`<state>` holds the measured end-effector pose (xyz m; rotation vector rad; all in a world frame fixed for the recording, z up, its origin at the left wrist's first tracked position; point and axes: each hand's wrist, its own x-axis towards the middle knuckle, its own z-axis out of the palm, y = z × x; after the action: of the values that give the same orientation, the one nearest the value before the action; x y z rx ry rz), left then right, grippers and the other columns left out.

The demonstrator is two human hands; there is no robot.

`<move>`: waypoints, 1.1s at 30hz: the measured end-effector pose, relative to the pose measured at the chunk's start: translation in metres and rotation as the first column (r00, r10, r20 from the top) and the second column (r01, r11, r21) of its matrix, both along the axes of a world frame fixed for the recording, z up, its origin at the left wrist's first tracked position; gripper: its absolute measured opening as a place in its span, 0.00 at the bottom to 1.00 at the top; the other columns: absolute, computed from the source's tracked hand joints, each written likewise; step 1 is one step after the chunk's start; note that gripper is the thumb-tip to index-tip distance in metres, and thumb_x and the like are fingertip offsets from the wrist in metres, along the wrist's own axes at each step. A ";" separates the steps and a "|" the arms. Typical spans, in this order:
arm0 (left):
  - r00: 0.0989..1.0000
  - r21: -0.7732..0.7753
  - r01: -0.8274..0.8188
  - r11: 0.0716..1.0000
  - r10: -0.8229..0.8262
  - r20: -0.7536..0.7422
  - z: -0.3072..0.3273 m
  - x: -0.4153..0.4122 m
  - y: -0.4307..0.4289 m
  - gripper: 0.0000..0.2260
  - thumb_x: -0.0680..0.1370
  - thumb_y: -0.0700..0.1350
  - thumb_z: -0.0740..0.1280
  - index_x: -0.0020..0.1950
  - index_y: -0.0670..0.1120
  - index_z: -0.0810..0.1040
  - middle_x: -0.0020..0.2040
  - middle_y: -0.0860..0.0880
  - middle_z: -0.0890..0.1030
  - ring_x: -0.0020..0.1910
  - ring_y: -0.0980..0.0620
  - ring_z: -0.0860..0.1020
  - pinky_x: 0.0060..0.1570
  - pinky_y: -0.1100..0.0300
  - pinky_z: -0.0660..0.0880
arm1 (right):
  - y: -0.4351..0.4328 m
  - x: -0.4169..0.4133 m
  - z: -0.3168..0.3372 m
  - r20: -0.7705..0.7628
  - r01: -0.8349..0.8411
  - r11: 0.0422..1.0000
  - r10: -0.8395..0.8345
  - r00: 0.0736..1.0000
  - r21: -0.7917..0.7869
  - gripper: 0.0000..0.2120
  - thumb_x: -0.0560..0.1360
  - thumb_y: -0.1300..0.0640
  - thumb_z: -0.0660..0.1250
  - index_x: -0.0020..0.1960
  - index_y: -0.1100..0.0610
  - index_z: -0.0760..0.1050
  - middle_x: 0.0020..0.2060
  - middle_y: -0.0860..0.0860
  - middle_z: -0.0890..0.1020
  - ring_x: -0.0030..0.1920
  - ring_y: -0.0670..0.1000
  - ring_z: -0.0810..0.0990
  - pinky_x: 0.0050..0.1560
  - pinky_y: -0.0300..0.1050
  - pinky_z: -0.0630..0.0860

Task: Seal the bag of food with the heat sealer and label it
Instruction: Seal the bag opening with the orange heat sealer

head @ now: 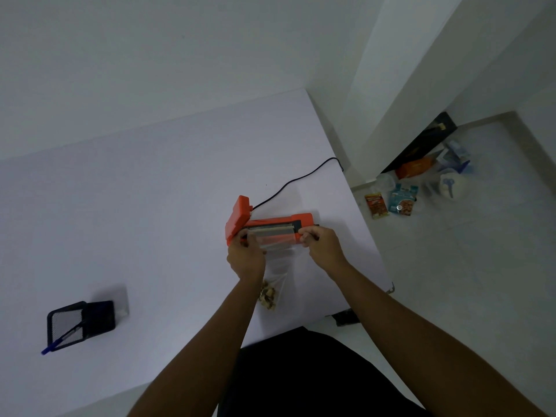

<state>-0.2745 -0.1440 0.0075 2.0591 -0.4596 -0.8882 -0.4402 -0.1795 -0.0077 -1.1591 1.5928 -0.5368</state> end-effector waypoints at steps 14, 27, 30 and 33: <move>0.992 -0.057 -0.123 0.991 0.121 -0.033 -0.009 -0.007 -0.003 0.06 0.79 0.46 0.64 0.45 0.55 0.78 0.40 0.56 0.80 0.42 0.49 0.82 0.45 0.46 0.82 | -0.001 0.000 -0.002 -0.041 -0.021 1.000 0.020 0.999 -0.023 0.09 0.79 0.63 0.62 0.55 0.60 0.80 0.48 0.57 0.84 0.47 0.55 0.83 0.44 0.38 0.75; 0.981 -0.041 -0.192 0.981 0.193 0.011 -0.007 -0.005 -0.013 0.06 0.78 0.47 0.67 0.48 0.46 0.82 0.42 0.48 0.83 0.39 0.51 0.80 0.42 0.62 0.73 | -0.001 0.003 -0.004 -0.026 -0.011 1.000 0.011 1.000 -0.023 0.09 0.79 0.63 0.63 0.55 0.60 0.80 0.48 0.58 0.84 0.49 0.57 0.82 0.50 0.44 0.77; 0.972 -0.016 -0.234 0.972 0.235 0.013 -0.004 -0.005 -0.015 0.09 0.78 0.46 0.64 0.41 0.46 0.79 0.37 0.49 0.81 0.33 0.53 0.77 0.39 0.60 0.77 | -0.002 0.005 -0.003 -0.012 -0.007 1.000 0.007 1.000 -0.027 0.09 0.79 0.64 0.63 0.55 0.61 0.80 0.48 0.59 0.83 0.49 0.58 0.82 0.50 0.44 0.78; 0.975 -0.024 -0.224 0.974 0.224 0.000 -0.004 -0.005 -0.012 0.11 0.79 0.50 0.64 0.41 0.46 0.79 0.36 0.49 0.81 0.34 0.52 0.79 0.39 0.59 0.78 | -0.002 0.007 -0.004 -0.023 -0.010 1.000 0.010 1.000 -0.026 0.09 0.79 0.63 0.63 0.54 0.60 0.81 0.48 0.58 0.84 0.49 0.57 0.82 0.52 0.48 0.79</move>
<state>-0.2798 -0.1564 0.0038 2.0430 -0.2316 -0.7406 -0.4337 -0.1814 -0.0113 -1.1966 1.6032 -0.5410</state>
